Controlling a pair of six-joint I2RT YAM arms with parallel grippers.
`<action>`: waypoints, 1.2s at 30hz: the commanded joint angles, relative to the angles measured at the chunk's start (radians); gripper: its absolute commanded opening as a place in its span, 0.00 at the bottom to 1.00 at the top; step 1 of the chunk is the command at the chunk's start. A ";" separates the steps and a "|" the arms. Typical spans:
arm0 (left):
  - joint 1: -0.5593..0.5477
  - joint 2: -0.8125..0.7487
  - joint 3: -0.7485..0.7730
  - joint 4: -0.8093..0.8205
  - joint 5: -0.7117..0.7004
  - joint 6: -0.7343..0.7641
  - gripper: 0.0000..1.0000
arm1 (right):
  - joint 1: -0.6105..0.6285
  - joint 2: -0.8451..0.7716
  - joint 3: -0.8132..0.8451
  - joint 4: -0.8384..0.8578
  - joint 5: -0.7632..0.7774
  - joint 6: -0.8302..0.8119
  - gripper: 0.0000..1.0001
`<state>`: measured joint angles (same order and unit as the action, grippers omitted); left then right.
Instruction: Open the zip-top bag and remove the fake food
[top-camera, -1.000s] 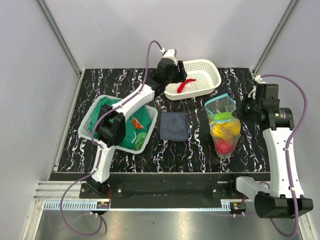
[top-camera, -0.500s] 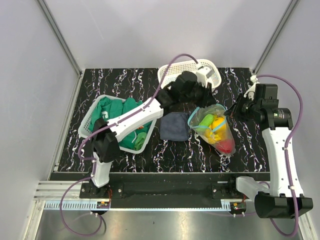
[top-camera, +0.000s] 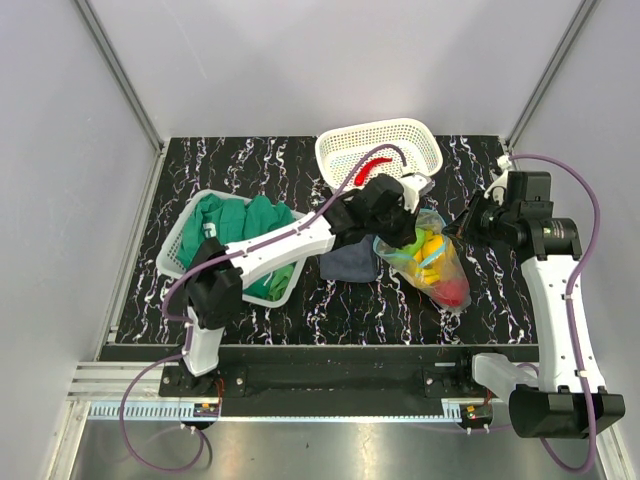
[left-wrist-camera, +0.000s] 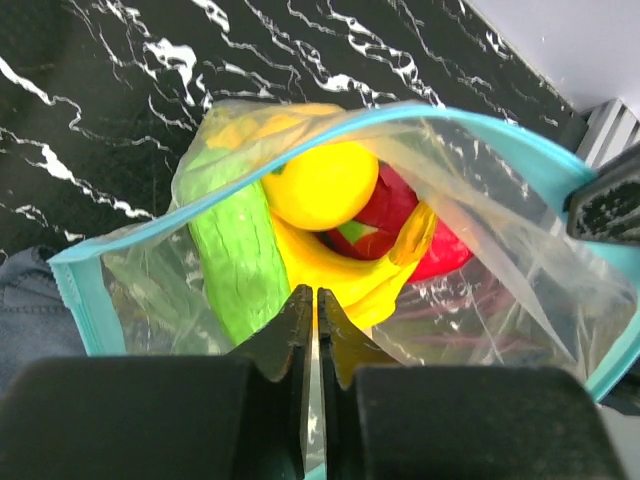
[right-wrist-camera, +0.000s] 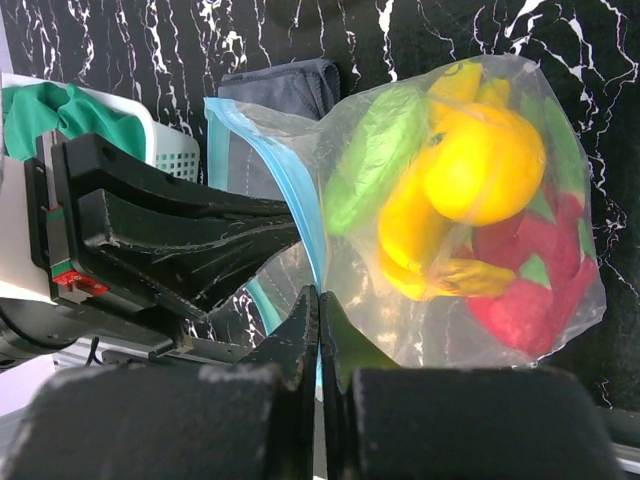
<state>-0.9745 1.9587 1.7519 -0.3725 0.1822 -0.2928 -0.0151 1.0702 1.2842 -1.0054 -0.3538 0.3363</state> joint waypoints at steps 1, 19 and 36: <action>-0.009 0.023 -0.017 0.098 -0.075 -0.014 0.10 | 0.000 -0.026 0.000 0.037 -0.014 0.009 0.00; -0.027 0.140 -0.083 0.208 -0.314 -0.028 0.68 | 0.000 -0.027 -0.071 0.059 -0.045 0.033 0.00; -0.026 0.187 -0.055 0.210 -0.256 -0.046 0.27 | 0.000 -0.019 -0.117 0.076 -0.031 0.033 0.00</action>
<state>-1.0016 2.1822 1.6752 -0.1921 -0.0868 -0.3416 -0.0151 1.0615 1.1667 -0.9623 -0.3855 0.3710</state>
